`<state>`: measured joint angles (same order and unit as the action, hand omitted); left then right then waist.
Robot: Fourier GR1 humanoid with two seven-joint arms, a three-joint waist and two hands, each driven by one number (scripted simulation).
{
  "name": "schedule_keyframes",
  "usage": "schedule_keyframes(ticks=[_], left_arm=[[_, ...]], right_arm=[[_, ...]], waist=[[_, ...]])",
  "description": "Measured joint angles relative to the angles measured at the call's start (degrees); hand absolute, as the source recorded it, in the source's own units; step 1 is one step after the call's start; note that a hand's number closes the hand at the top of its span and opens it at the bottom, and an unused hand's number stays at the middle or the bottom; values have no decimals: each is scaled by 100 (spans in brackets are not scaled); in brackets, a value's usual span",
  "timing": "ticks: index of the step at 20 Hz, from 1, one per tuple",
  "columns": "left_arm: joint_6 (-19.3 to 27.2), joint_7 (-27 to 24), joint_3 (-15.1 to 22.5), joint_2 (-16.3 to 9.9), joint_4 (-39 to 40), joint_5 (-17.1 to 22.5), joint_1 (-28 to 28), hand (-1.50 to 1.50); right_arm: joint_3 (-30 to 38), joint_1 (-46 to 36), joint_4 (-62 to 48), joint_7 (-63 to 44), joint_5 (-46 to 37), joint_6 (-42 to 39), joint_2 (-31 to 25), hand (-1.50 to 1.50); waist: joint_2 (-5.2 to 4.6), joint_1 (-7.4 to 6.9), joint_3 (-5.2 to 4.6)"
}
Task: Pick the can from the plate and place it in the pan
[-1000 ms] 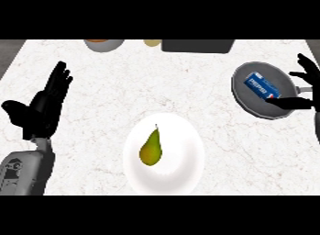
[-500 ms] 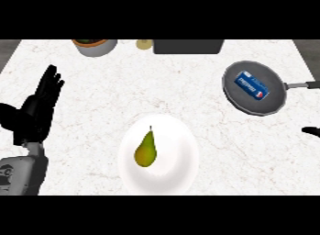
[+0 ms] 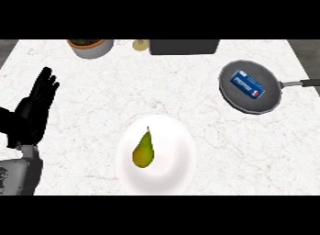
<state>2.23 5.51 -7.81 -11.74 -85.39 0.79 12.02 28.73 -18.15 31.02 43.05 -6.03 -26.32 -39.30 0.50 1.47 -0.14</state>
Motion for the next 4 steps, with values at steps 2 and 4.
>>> schedule_keyframes(ticks=[2, 4], left_arm=[[51, -45, 47, 56, -17, -64, -42, 0], [89, 11, 68, 88, -82, -84, -39, 0]], right_arm=[[-24, 350, 445, -148, 153, -122, -6, -150], [-34, 749, 1023, -317, 318, -117, 98, -150]], waist=[[1, 9, 0], [0, 8, -2]])
